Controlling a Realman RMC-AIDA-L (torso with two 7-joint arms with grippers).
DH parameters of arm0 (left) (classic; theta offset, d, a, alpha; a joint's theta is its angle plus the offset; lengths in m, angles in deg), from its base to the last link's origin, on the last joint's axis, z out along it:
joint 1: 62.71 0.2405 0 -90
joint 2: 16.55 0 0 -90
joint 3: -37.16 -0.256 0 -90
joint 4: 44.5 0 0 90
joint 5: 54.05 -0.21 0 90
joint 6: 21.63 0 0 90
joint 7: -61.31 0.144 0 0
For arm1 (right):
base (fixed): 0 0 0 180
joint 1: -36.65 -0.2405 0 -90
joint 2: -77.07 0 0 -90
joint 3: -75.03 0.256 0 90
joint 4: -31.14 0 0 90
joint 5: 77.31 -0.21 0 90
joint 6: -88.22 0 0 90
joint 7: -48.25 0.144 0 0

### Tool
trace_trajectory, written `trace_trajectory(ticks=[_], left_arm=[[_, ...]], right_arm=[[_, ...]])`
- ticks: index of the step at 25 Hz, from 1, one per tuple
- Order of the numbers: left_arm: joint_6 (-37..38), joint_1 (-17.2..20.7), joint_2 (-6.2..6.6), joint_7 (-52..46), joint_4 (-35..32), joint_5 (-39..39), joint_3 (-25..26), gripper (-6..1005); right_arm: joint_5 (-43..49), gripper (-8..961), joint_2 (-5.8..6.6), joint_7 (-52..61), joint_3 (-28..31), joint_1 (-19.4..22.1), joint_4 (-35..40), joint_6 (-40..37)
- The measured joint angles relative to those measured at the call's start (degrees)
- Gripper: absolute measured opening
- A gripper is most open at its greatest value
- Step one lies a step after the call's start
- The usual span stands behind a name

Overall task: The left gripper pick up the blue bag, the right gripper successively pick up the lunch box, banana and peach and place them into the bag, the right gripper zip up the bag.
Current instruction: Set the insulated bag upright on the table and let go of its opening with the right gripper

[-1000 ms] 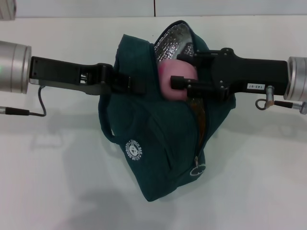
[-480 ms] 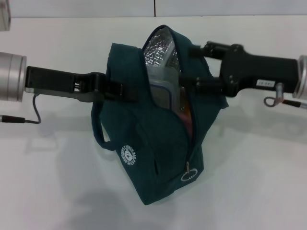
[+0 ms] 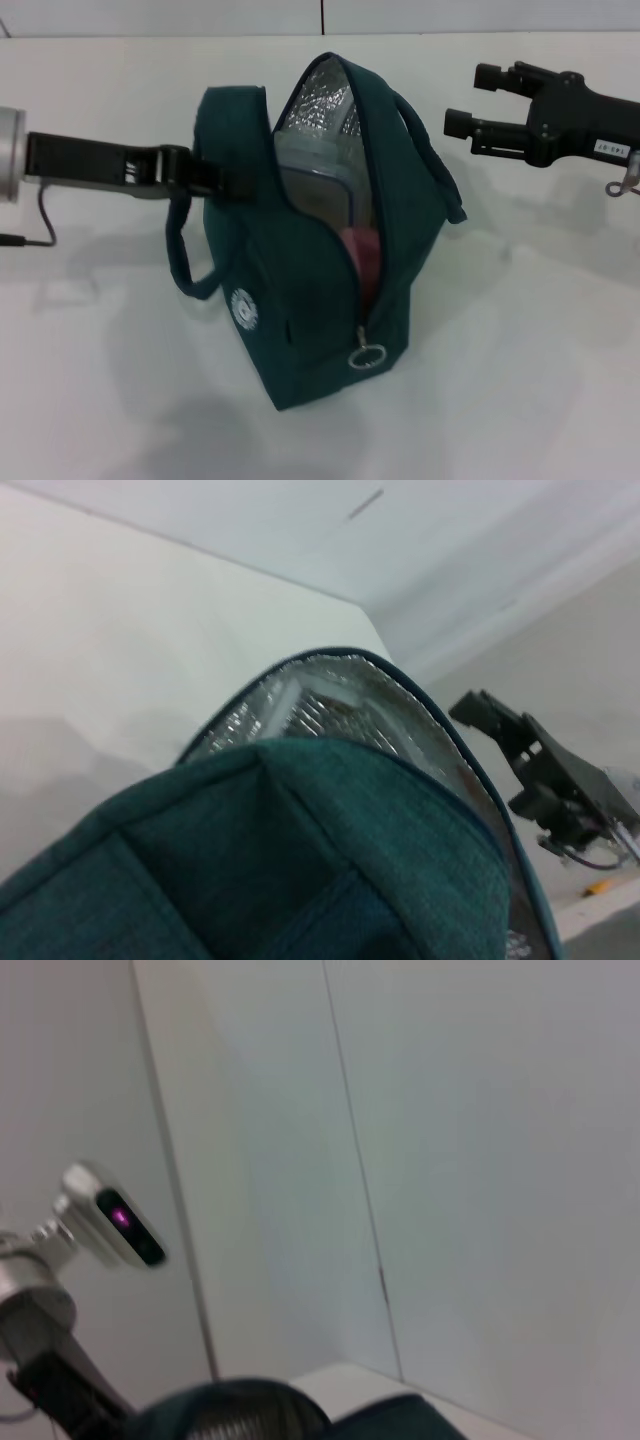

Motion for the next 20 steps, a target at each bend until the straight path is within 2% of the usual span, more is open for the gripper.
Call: trace_trajectory(ticks=[9,20], left_arm=[[-3.76,-0.41,0.99,3.48,0.84,-4.62,2.66,49],[-4.22,-0.44,0.92,4.45,1.99,-4.93,2.27,49]], right_arm=[[1.87,828,-0.91,-0.87,-0.26,-1.16,-0.01,5.50],[3.35,821,-1.49,-2.48,-1.04,-5.87,-0.91,13.37]])
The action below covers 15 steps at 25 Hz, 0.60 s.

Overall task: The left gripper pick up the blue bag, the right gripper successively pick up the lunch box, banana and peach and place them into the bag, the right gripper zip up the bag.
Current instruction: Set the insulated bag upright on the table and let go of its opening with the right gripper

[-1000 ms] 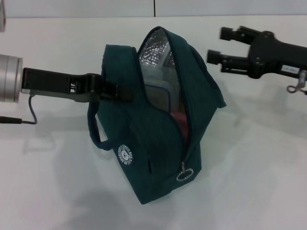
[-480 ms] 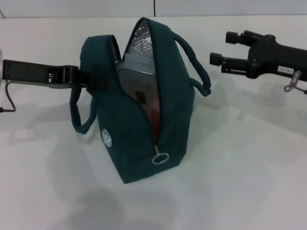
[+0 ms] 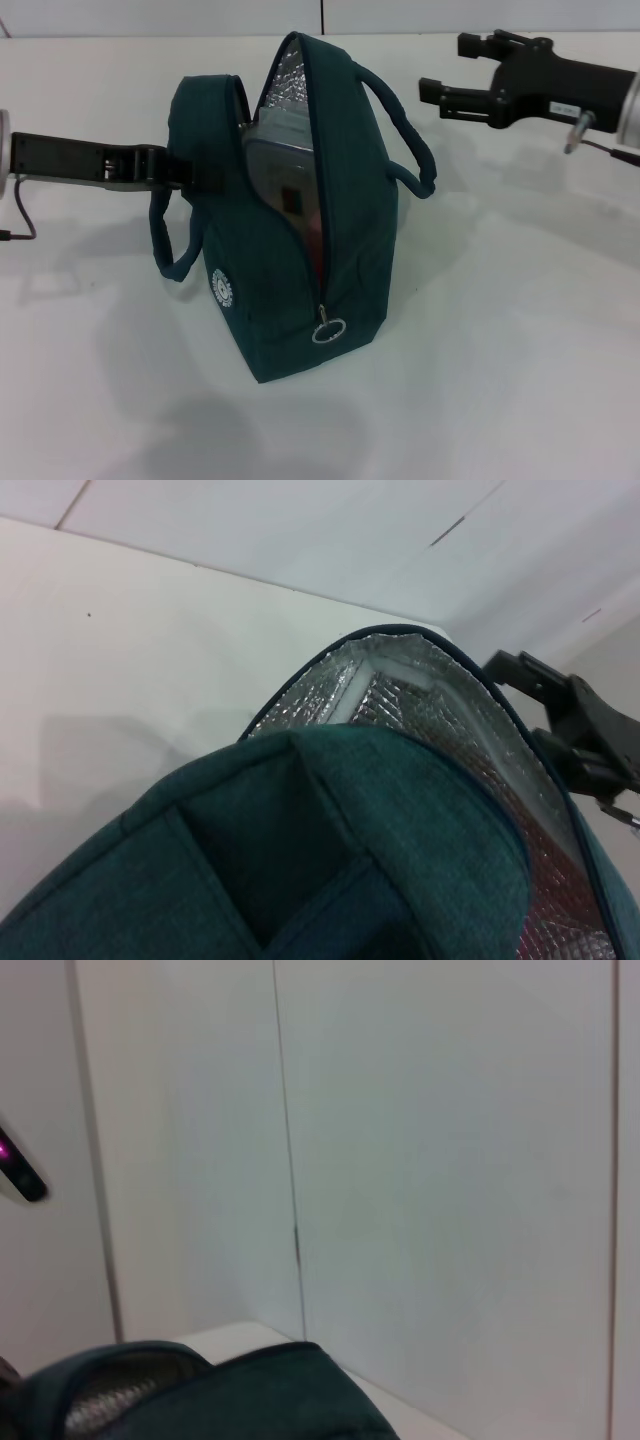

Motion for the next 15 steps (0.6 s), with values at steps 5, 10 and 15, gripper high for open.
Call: trace_trajectory(ticks=[5,10,15], left_arm=[[0.00,-0.40,-0.16,0.23,0.00,-0.01,0.09,50],[0.02,-0.69,-0.31,0.24,-0.02,-0.01,-0.01,50],[0.04,-1.02,-0.51,0.24,-0.04,-0.01,-0.01,50]], right_arm=[[1.36,818,0.01,-0.74,-0.87,-3.39,-2.48,2.25],[1.53,818,0.00,-0.76,-5.06,-5.75,-3.51,5.52],[1.55,819,-0.16,-0.75,-8.06,-6.58,-3.55,8.43]])
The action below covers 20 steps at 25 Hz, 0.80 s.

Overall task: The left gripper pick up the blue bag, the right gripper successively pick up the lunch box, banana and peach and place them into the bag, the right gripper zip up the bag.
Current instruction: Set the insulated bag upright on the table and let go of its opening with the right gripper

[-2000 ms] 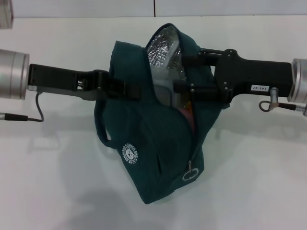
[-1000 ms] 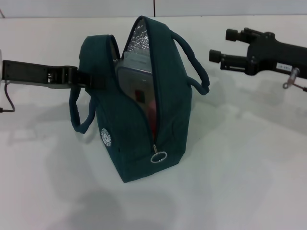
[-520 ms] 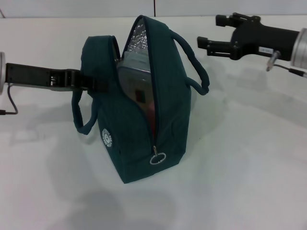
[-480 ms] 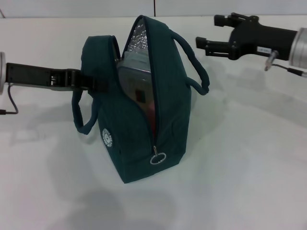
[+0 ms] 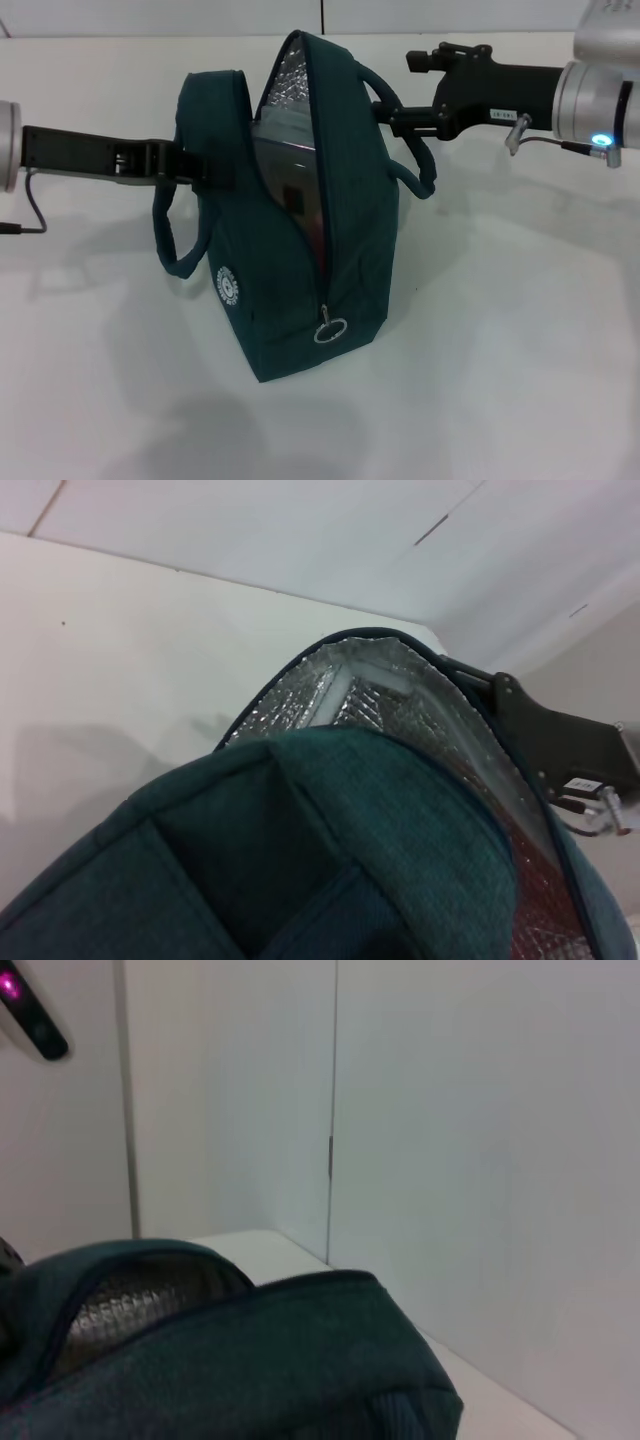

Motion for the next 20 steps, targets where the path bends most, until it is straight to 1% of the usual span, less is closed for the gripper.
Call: trace_trajectory(ticks=[5,10,16,19,20], left_arm=[[0.01,-0.49,-0.15,0.00,0.05,0.02,0.00,50],[0.00,-0.40,-0.17,0.00,0.15,0.04,0.19,50],[0.00,-0.05,-0.17,0.00,0.18,0.04,0.19,51],[0.00,0.01,-0.17,0.00,0.18,0.04,0.22,51],[0.00,0.02,-0.17,0.00,0.18,0.04,0.22,51]], right_arm=[[0.00,819,-0.14,0.00,-0.77,-0.49,-0.29,0.92],[0.00,819,-0.39,0.01,-1.42,-2.16,-2.14,1.51],[-0.59,763,-0.75,-1.81,-2.86,-1.95,-1.59,1.92],[-0.67,568,-0.75,-1.99,-3.95,-1.87,-1.38,2.08],[-0.67,545,-0.74,-1.99,-3.95,-1.85,-1.37,2.10]])
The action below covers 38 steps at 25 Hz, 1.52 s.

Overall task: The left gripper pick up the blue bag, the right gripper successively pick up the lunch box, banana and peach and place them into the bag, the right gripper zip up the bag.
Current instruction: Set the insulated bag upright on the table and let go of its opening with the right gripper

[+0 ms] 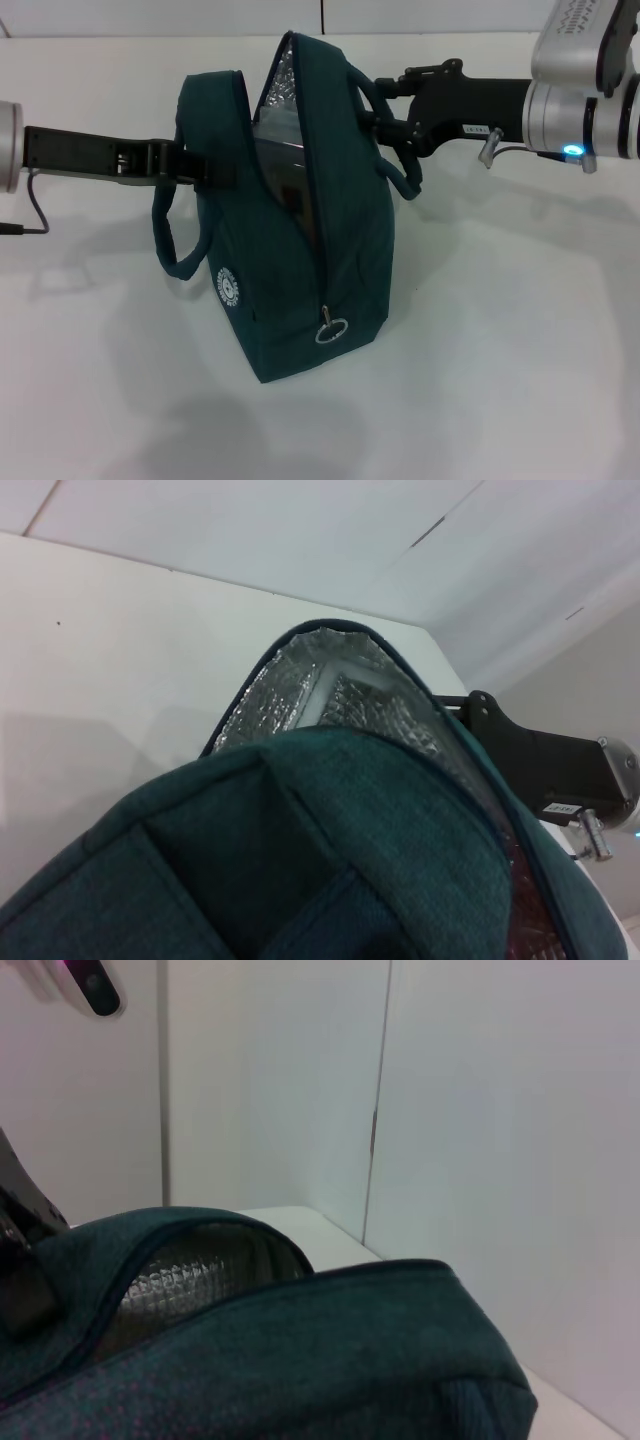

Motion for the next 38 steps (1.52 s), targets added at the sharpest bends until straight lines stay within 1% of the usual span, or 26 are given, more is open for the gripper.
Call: trace_trajectory(ticks=[9,12,15,19,20,27,32,33,35,38], left_arm=[[0.01,0.20,0.15,0.38,0.14,-0.01,0.05,51],[-0.01,0.15,0.36,0.46,0.65,-0.02,0.05,51],[0.00,0.16,0.40,0.48,0.71,-0.02,0.06,51],[0.00,0.20,0.30,0.49,0.71,-0.01,0.12,51],[0.00,0.20,0.26,0.51,0.71,0.08,0.14,51],[0.00,0.14,0.02,0.52,0.70,0.54,0.89,52],[0.25,0.04,-0.74,0.26,0.82,0.84,0.93,52],[0.34,-0.15,-1.10,0.24,1.36,1.24,0.92,52],[0.39,-0.46,-1.29,0.37,2.69,2.08,0.88,52],[0.47,-1.17,-1.21,0.51,5.22,3.59,0.77,52]], right_arm=[[-0.08,335,0.03,0.13,0.00,0.92,1.76,-0.25],[-0.12,222,0.03,0.36,-0.01,1.55,2.65,-0.59],[-0.17,110,0.03,0.69,-0.08,3.69,5.15,-2.05],[-0.24,76,0.03,1.16,-0.08,8.04,10.18,-3.32],[-0.30,67,0.04,1.26,-0.08,8.57,10.78,-3.44],[-1.54,67,0.29,1.48,-0.07,14.19,16.87,-6.23],[-1.62,67,0.35,1.76,-0.12,18.92,23.91,-7.84],[-1.64,67,0.36,2.07,-0.09,20.09,25.51,-8.02],[-1.66,67,0.48,2.58,0.20,21.97,27.91,-8.13],[-1.92,68,0.65,2.79,0.72,24.59,31.13,-8.20]])
